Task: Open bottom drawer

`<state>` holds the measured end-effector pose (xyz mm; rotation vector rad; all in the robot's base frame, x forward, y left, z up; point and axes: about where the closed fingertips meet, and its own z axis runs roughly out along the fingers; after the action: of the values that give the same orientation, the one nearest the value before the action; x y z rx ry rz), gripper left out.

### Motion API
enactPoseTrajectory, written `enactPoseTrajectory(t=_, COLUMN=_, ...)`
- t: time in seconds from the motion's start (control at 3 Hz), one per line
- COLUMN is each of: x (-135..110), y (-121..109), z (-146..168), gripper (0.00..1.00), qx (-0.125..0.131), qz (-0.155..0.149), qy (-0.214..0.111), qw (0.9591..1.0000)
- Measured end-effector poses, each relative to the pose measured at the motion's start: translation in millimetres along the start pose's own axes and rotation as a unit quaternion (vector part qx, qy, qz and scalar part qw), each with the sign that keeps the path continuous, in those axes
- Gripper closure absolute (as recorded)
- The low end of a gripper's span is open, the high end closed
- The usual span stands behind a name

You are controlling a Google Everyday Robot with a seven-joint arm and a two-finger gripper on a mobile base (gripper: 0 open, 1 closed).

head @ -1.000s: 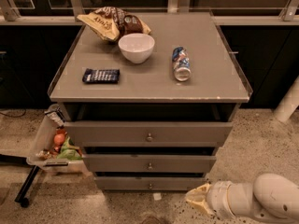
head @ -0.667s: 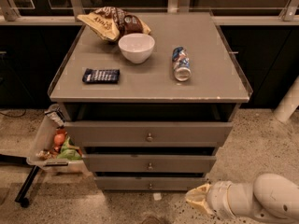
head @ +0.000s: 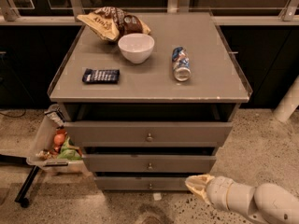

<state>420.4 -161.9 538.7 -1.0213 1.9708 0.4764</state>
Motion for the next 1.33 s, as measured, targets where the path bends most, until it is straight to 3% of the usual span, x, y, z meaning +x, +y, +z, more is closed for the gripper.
enactPoseTrajectory(t=0.33, x=11.3, y=-36.5, z=29.1, gripper=1.0, qx=0.008, qz=-0.033, qy=-0.048, qw=0.9982)
enactPoseTrajectory(t=0.67, x=17.7, y=-43.0, z=36.7, gripper=1.0, qx=0.011, qz=-0.022, qy=-0.058, qw=0.998)
enactPoseTrajectory(t=1.0, x=29.7, y=-42.6, z=47.8, gripper=1.0, qx=0.017, qz=-0.007, qy=-0.047, qw=0.9987)
enactPoseTrajectory(t=1.33, x=90.6, y=-28.7, z=84.6, gripper=1.0, qx=0.034, qz=0.043, qy=-0.023, qw=0.9983)
